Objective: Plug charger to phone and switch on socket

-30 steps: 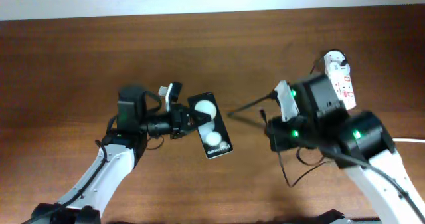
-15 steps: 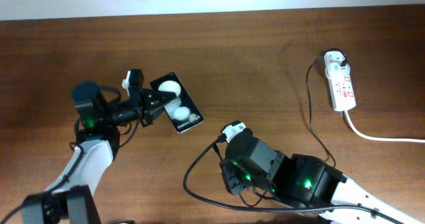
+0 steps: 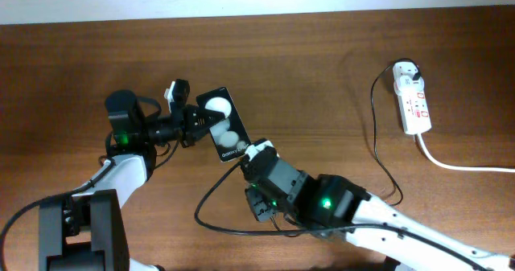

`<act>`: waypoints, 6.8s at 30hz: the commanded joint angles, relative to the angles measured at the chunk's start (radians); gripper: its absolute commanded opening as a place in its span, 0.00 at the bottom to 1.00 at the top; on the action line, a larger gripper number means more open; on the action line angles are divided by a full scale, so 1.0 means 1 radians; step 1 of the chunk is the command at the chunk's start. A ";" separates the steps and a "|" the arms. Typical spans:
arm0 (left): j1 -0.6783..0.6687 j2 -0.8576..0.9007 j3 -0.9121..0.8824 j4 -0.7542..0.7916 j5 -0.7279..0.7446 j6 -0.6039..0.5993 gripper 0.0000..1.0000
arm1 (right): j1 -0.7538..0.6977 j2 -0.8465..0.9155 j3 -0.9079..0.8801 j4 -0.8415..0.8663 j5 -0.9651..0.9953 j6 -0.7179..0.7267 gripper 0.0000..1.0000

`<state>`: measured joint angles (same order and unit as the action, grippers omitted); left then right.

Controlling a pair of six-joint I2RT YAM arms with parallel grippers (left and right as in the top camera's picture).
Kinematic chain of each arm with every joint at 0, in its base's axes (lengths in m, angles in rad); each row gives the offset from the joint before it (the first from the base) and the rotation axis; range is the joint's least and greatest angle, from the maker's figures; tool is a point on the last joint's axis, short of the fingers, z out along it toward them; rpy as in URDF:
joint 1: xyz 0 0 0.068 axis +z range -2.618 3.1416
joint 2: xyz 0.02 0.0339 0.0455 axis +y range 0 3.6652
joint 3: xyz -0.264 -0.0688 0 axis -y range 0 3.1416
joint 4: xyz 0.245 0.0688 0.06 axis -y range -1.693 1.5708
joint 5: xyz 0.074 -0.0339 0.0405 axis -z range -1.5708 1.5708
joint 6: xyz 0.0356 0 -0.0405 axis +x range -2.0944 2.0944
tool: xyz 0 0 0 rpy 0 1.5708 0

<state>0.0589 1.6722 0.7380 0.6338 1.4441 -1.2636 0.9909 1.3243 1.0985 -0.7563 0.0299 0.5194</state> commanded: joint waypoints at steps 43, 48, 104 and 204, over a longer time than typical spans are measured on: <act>-0.001 0.000 0.026 0.009 0.095 0.084 0.00 | 0.004 0.006 -0.003 0.141 0.114 0.087 0.04; 0.000 0.000 0.026 0.009 0.112 0.084 0.00 | 0.004 0.007 -0.003 0.131 0.114 0.087 0.26; -0.411 0.127 0.710 -1.052 -0.577 0.804 0.00 | 0.003 -0.539 -0.003 -0.323 0.322 0.092 0.99; -0.482 0.669 0.877 -1.473 -1.329 0.918 0.99 | 0.003 -0.537 -0.003 -0.359 0.319 0.092 0.99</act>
<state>-0.4351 2.2356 1.6772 -0.8135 0.4156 -0.3584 0.9966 0.7898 1.0866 -1.1152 0.3363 0.6029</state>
